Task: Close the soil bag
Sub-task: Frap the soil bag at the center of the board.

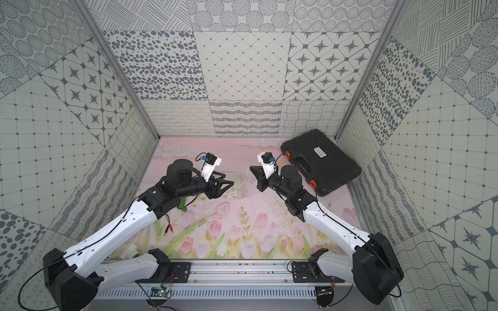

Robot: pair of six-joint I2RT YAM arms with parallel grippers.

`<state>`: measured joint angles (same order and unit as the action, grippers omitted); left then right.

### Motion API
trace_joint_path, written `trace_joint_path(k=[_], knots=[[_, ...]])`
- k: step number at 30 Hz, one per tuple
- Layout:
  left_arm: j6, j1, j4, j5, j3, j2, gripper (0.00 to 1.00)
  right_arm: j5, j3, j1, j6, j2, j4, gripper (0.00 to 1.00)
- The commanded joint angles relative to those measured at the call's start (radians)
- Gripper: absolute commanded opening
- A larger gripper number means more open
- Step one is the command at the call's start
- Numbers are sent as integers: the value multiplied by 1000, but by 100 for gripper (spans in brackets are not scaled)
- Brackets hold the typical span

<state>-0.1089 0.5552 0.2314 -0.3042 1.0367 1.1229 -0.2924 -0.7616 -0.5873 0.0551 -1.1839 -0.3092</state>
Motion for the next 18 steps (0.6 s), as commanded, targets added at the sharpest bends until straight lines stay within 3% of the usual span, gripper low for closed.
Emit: trace_joint_path(k=[1, 4, 10, 18], knots=[[1, -7, 159, -77, 141, 22, 65, 15, -57, -21, -55, 21, 59, 0], [-34, 18, 157, -118, 192, 83, 62, 9, -77, -34, -59, 18, 64, 0], [-71, 46, 55, -31, 198, 181, 46, -3, -103, -45, -66, 23, 82, 0], [-73, 50, -25, -93, 233, 285, 36, -13, -92, -46, -52, 44, 79, 0]])
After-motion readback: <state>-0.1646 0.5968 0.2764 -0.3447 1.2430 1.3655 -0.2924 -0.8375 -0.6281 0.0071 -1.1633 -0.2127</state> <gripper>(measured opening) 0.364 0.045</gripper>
